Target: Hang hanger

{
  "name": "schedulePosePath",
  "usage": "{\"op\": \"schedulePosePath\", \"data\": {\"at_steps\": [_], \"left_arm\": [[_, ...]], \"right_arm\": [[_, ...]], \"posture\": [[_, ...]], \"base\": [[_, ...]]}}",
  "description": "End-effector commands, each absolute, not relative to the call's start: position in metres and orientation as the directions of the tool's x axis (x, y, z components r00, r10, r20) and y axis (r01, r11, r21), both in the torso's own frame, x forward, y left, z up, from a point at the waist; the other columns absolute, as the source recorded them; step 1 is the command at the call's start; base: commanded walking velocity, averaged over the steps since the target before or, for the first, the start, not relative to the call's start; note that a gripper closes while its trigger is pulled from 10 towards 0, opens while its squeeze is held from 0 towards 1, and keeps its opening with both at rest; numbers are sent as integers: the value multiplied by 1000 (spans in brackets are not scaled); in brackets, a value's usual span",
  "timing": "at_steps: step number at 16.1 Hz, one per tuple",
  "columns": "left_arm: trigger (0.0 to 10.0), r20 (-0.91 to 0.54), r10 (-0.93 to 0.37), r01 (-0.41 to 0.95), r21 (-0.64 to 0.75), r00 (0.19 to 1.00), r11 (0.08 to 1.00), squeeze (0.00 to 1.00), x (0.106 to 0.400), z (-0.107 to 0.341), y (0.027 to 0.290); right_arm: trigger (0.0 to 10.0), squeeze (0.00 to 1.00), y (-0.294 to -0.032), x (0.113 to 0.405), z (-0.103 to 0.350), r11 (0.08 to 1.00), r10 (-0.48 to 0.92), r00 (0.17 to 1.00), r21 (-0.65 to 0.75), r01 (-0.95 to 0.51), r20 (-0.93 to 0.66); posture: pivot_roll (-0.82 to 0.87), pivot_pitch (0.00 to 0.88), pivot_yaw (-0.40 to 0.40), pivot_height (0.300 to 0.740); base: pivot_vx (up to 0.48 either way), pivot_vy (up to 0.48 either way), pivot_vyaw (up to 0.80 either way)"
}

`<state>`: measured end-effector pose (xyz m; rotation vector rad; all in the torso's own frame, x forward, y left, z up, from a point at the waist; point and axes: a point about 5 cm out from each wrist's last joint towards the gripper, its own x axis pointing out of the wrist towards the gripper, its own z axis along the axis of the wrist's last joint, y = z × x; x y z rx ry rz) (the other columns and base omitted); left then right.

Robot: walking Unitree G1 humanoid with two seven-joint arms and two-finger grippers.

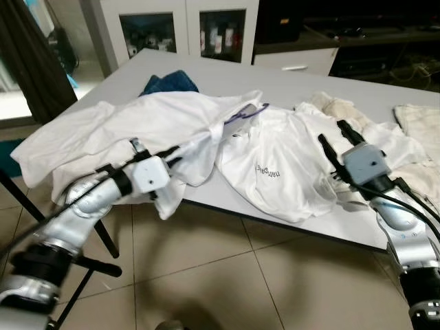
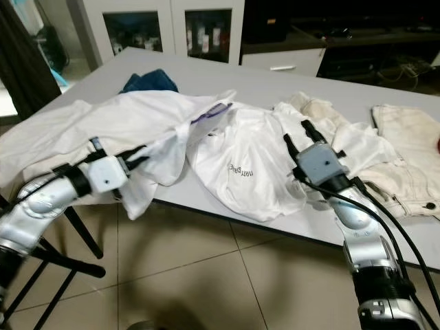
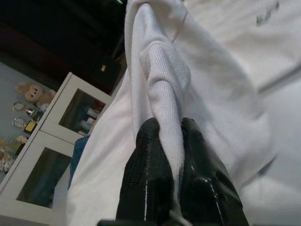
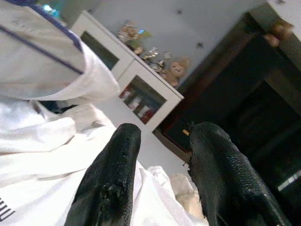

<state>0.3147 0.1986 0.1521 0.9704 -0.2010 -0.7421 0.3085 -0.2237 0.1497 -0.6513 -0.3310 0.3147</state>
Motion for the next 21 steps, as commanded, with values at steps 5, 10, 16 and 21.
{"op": "schedulePosePath", "data": {"at_steps": [5, 10, 16, 21], "left_arm": [[10000, -163, -686, 420, 879, 709, 225, 0, 318, 177, 205], [10000, -141, -761, 393, 905, 633, 160, 0, 312, 179, 188], [10000, -144, -799, 412, 901, 584, 139, 0, 309, 171, 172], [10000, -189, -806, 407, 911, 561, 69, 0, 312, 173, 170]], "right_arm": [[10000, 0, -207, 314, 155, 641, 494, 852, -736, -219, 176], [10000, 0, -182, 323, 159, 573, 583, 793, -781, -249, 176], [10000, 820, -168, 326, 158, 470, 650, 747, -845, -254, 137], [10000, 0, -162, 324, 155, 283, 715, 696, -938, -200, 67]], "posture": [[146, 0, -20, 740], [148, 0, -28, 740], [152, 1, -34, 740], [150, 1, -35, 740]], "base": [[0, 0, 0], [0, 0, 0], [0, 0, 0], [0, 0, 0]]}}
